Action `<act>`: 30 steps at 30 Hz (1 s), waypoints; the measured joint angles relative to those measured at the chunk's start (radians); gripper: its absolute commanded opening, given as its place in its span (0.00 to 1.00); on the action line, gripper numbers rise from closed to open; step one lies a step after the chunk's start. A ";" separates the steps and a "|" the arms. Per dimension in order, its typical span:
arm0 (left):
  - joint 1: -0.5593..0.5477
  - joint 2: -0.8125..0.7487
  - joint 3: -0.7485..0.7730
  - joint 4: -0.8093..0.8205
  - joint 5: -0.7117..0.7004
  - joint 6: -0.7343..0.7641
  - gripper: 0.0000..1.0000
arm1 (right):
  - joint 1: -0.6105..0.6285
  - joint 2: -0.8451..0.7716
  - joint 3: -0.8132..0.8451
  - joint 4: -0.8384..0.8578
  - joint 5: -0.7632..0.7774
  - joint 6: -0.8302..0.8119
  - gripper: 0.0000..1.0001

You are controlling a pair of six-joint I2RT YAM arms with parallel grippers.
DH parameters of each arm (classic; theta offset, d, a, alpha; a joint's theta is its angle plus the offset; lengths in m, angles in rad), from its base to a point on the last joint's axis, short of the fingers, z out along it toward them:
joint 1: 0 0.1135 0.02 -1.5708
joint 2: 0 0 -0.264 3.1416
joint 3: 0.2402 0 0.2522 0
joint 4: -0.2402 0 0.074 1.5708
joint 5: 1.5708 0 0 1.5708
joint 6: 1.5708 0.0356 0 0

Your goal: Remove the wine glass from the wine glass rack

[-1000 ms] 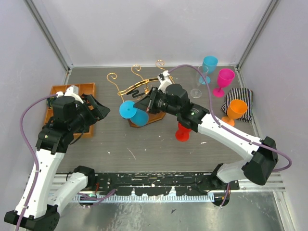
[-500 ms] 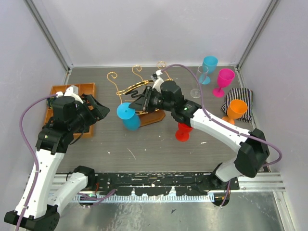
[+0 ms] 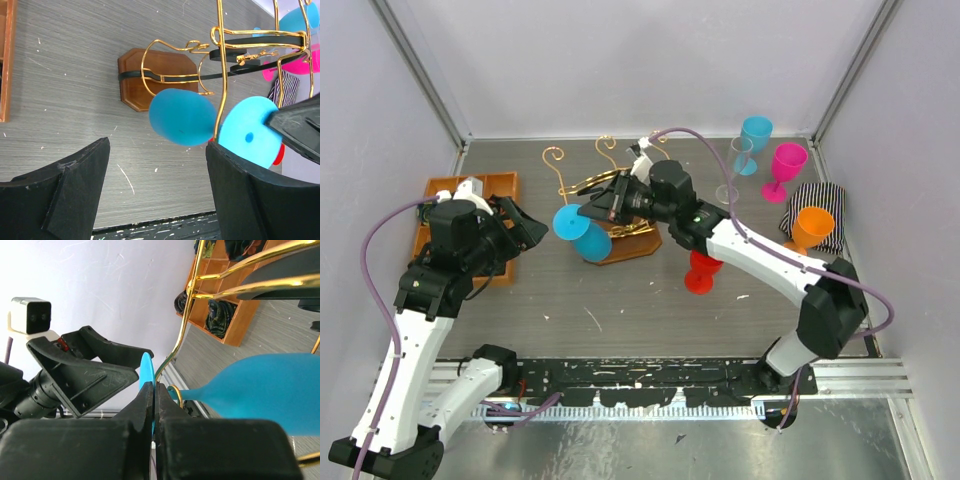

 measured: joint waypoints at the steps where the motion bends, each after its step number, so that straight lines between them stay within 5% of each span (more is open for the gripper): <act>1: 0.000 0.000 0.000 0.000 0.000 0.000 0.84 | 0.000 0.013 0.006 0.009 -0.008 0.010 0.01; 20: 0.000 -0.005 0.000 0.001 -0.012 0.002 0.84 | 0.014 0.077 0.062 -0.016 -0.120 0.065 0.01; 30: 0.000 -0.032 0.089 -0.087 -0.171 0.010 0.84 | 0.037 0.085 0.088 0.019 -0.134 0.094 0.01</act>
